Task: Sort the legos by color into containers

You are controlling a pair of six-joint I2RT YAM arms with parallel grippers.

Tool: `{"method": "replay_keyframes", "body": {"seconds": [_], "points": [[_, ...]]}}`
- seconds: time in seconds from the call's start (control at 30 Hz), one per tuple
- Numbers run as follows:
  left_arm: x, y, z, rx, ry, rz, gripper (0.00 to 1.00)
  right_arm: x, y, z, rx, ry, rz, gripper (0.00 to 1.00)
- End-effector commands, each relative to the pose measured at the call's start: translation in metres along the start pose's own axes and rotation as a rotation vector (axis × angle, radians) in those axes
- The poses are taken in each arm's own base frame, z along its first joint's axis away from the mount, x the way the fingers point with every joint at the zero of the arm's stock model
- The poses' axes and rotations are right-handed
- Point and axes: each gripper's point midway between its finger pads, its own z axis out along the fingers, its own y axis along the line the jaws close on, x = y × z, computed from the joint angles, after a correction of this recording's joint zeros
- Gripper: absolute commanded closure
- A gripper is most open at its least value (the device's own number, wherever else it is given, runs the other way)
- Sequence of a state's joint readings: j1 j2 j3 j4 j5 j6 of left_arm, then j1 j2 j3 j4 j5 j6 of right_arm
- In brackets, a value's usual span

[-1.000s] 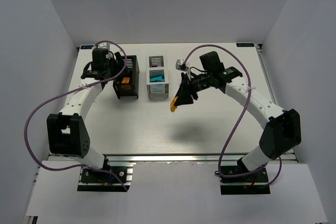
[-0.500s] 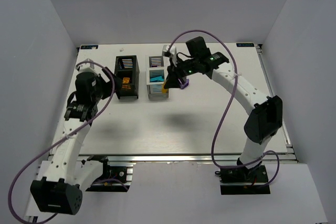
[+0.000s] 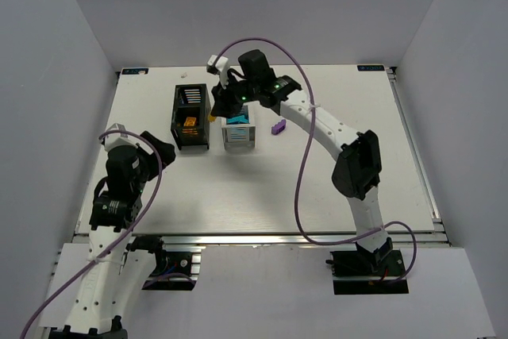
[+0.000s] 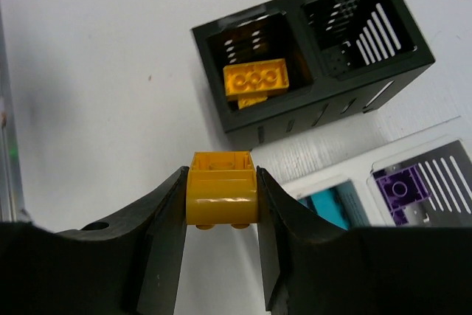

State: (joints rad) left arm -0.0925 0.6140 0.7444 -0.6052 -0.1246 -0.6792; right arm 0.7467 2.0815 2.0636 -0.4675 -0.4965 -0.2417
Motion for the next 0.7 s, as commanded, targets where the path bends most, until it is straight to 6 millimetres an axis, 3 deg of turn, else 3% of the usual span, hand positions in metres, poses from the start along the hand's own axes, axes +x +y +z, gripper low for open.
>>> {"method": "replay_keyframes", "body": {"seconds": [0.0, 0.27, 0.47, 0.67], "points": [[0.010, 0.027, -0.004, -0.111, 0.008, -0.011, 0.02, -0.045, -0.025, 0.013, 0.104, -0.146, 0.020, 0.99], [0.018, 0.049, -0.016, -0.187, -0.003, -0.030, 0.02, -0.059, -0.048, 0.055, 0.186, -0.279, 0.065, 0.98], [0.010, 0.054, -0.024, -0.219, -0.037, -0.032, 0.02, -0.057, -0.036, 0.081, 0.190, -0.295, 0.049, 0.97], [0.009, 0.055, -0.029, -0.221, -0.046, -0.043, 0.02, -0.052, -0.033, 0.099, 0.218, -0.309, 0.041, 0.82]]}}
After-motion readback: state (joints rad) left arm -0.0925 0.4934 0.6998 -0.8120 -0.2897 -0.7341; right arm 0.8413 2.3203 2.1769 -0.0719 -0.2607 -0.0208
